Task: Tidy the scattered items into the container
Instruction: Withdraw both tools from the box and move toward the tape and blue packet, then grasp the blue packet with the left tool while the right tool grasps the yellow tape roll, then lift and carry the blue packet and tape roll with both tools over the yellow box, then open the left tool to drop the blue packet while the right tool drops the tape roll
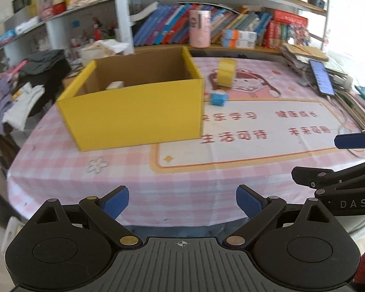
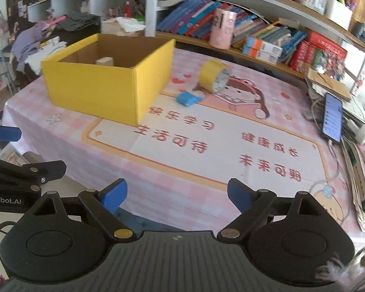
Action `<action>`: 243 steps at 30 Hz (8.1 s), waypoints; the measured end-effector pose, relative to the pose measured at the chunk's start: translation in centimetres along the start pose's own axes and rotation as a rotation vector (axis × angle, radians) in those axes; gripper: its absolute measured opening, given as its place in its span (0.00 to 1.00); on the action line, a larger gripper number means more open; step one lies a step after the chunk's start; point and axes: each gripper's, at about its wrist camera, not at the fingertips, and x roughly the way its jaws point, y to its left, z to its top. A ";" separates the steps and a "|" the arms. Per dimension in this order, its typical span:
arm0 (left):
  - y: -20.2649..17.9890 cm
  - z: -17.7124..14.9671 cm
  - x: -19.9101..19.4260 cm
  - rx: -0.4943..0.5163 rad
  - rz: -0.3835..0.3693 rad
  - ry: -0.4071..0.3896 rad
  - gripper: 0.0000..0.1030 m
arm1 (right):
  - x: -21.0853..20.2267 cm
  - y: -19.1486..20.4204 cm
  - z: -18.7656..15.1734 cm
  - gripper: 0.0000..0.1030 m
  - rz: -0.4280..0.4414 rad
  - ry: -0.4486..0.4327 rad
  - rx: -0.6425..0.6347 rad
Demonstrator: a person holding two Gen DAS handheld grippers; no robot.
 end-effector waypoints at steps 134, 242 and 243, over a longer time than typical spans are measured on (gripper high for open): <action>-10.6 14.8 12.5 -0.111 -0.104 0.038 0.28 | 16.0 -20.6 11.8 0.88 0.314 0.042 0.112; 15.3 16.3 9.3 -0.148 0.003 -0.224 0.27 | 13.4 7.6 22.4 0.88 0.301 -0.232 -0.337; 15.5 16.7 10.2 -0.156 0.002 -0.206 0.27 | 14.2 7.8 22.3 0.88 0.309 -0.213 -0.359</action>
